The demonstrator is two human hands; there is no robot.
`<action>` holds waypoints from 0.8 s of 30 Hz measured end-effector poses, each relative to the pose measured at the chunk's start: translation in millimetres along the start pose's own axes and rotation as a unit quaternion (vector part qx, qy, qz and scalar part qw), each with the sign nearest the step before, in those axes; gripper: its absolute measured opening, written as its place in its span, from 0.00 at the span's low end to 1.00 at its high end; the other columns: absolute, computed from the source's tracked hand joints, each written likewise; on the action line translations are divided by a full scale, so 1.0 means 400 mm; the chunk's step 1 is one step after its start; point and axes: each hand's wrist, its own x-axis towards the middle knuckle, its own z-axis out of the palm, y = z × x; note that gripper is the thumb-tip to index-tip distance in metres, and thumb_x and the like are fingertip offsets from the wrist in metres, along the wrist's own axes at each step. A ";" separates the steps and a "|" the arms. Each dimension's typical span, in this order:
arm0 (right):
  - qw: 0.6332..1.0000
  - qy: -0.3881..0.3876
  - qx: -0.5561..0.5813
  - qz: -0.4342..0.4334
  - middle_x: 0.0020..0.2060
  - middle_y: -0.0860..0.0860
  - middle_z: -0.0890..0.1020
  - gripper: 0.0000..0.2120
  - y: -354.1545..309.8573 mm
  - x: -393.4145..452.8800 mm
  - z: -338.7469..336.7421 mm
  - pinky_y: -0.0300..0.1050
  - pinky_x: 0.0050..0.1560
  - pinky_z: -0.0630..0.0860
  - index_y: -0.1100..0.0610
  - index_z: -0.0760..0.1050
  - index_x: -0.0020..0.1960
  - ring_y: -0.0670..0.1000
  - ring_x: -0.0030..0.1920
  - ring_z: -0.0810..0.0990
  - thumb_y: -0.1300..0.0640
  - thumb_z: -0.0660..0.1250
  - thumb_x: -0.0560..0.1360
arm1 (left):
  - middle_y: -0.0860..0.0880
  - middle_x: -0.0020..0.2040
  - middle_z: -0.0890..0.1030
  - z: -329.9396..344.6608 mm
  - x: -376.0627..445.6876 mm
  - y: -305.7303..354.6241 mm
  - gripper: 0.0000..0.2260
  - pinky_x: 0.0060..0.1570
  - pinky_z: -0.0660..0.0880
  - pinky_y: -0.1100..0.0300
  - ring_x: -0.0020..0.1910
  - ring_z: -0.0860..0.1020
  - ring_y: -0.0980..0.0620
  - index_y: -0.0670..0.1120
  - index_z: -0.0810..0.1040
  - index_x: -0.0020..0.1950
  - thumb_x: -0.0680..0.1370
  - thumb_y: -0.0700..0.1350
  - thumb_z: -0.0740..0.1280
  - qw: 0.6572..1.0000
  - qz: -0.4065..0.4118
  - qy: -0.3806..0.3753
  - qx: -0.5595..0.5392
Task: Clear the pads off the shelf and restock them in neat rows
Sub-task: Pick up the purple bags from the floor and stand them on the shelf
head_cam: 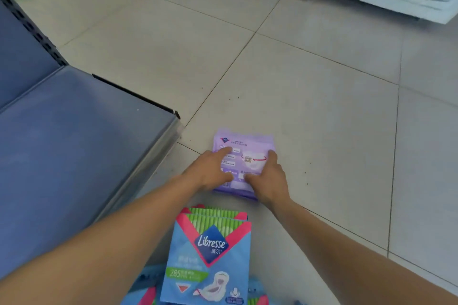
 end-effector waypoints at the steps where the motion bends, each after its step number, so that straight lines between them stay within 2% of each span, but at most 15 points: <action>1: 1.000 0.010 0.012 -0.007 0.60 0.58 0.74 0.39 -0.007 -0.007 -0.008 0.47 0.53 0.72 0.56 0.54 0.75 0.60 0.57 0.76 0.56 0.70 0.71 | 0.41 0.70 0.68 -0.009 -0.006 0.006 0.35 0.65 0.68 0.56 0.67 0.70 0.43 0.57 0.56 0.78 0.74 0.51 0.69 1.000 0.001 0.006 -0.008; 3: 0.998 0.033 0.035 -0.028 0.60 0.57 0.74 0.39 -0.035 -0.029 -0.038 0.50 0.56 0.74 0.54 0.56 0.74 0.59 0.58 0.76 0.56 0.71 0.69 | 0.41 0.68 0.68 -0.043 -0.025 0.026 0.35 0.62 0.69 0.57 0.64 0.72 0.43 0.57 0.57 0.78 0.74 0.51 0.70 0.999 0.008 0.028 -0.021; 6: 0.991 0.061 0.100 -0.069 0.57 0.53 0.76 0.40 -0.083 -0.064 -0.102 0.54 0.55 0.77 0.51 0.60 0.71 0.56 0.56 0.77 0.53 0.71 0.61 | 0.43 0.66 0.69 -0.112 -0.072 0.073 0.35 0.56 0.71 0.60 0.60 0.74 0.44 0.59 0.58 0.77 0.74 0.52 0.70 0.997 0.019 0.058 -0.036; 8: 0.982 0.067 0.144 -0.100 0.56 0.51 0.78 0.40 -0.132 -0.099 -0.171 0.49 0.52 0.78 0.50 0.63 0.69 0.52 0.54 0.79 0.57 0.74 0.61 | 0.43 0.65 0.68 -0.172 -0.125 0.116 0.35 0.57 0.72 0.60 0.60 0.73 0.45 0.61 0.57 0.77 0.73 0.53 0.71 0.995 0.032 0.079 -0.046; 10: 0.974 0.068 0.171 -0.136 0.53 0.47 0.81 0.36 -0.185 -0.146 -0.252 0.39 0.47 0.78 0.49 0.66 0.65 0.48 0.51 0.81 0.64 0.77 0.61 | 0.45 0.65 0.67 -0.231 -0.187 0.155 0.36 0.57 0.71 0.60 0.60 0.72 0.47 0.63 0.57 0.76 0.73 0.54 0.71 0.992 0.045 0.107 -0.049; 12: 0.965 0.062 0.200 -0.156 0.49 0.45 0.80 0.38 -0.240 -0.212 -0.335 0.35 0.43 0.77 0.46 0.63 0.64 0.43 0.47 0.81 0.67 0.78 0.63 | 0.46 0.63 0.67 -0.293 -0.266 0.198 0.36 0.55 0.72 0.60 0.56 0.72 0.49 0.64 0.56 0.76 0.73 0.55 0.71 0.988 0.061 0.137 -0.047; 13: 0.960 0.056 0.224 -0.158 0.49 0.45 0.80 0.41 -0.268 -0.248 -0.373 0.36 0.45 0.77 0.48 0.61 0.69 0.43 0.47 0.81 0.67 0.78 0.64 | 0.46 0.63 0.68 -0.326 -0.308 0.222 0.36 0.54 0.72 0.61 0.55 0.72 0.49 0.64 0.56 0.76 0.73 0.55 0.71 0.985 0.074 0.150 -0.046; 15: 0.949 0.040 0.271 -0.154 0.52 0.50 0.79 0.50 -0.317 -0.324 -0.436 0.47 0.54 0.79 0.52 0.52 0.76 0.49 0.50 0.81 0.66 0.78 0.65 | 0.46 0.63 0.67 -0.381 -0.395 0.271 0.35 0.52 0.71 0.63 0.54 0.73 0.50 0.64 0.57 0.75 0.73 0.55 0.71 0.980 0.095 0.166 -0.050; 16: 0.943 0.035 0.292 -0.155 0.54 0.53 0.80 0.50 -0.341 -0.368 -0.466 0.54 0.57 0.78 0.53 0.52 0.77 0.52 0.52 0.82 0.66 0.78 0.65 | 0.47 0.64 0.66 -0.406 -0.442 0.296 0.35 0.52 0.71 0.64 0.54 0.73 0.51 0.65 0.57 0.75 0.73 0.55 0.71 0.978 0.104 0.173 -0.056; 18: 0.930 0.036 0.321 -0.174 0.55 0.56 0.82 0.45 -0.386 -0.452 -0.524 0.60 0.57 0.79 0.54 0.60 0.74 0.56 0.52 0.83 0.67 0.79 0.63 | 0.46 0.67 0.63 -0.453 -0.535 0.344 0.36 0.58 0.71 0.62 0.59 0.72 0.49 0.65 0.56 0.75 0.72 0.59 0.71 0.970 0.120 0.201 -0.063; 21: 0.907 0.042 0.365 -0.205 0.53 0.56 0.83 0.36 -0.456 -0.580 -0.600 0.58 0.51 0.81 0.56 0.67 0.67 0.57 0.49 0.85 0.68 0.78 0.64 | 0.44 0.74 0.54 -0.513 -0.674 0.418 0.43 0.70 0.64 0.52 0.73 0.59 0.44 0.67 0.50 0.76 0.68 0.67 0.70 0.961 0.142 0.237 -0.035; 24: 0.894 0.039 0.378 -0.239 0.52 0.56 0.83 0.27 -0.528 -0.704 -0.651 0.59 0.49 0.82 0.55 0.73 0.59 0.58 0.48 0.85 0.68 0.75 0.64 | 0.48 0.78 0.37 -0.552 -0.817 0.487 0.49 0.72 0.60 0.49 0.77 0.42 0.47 0.64 0.43 0.77 0.67 0.69 0.70 0.957 0.147 0.252 -0.004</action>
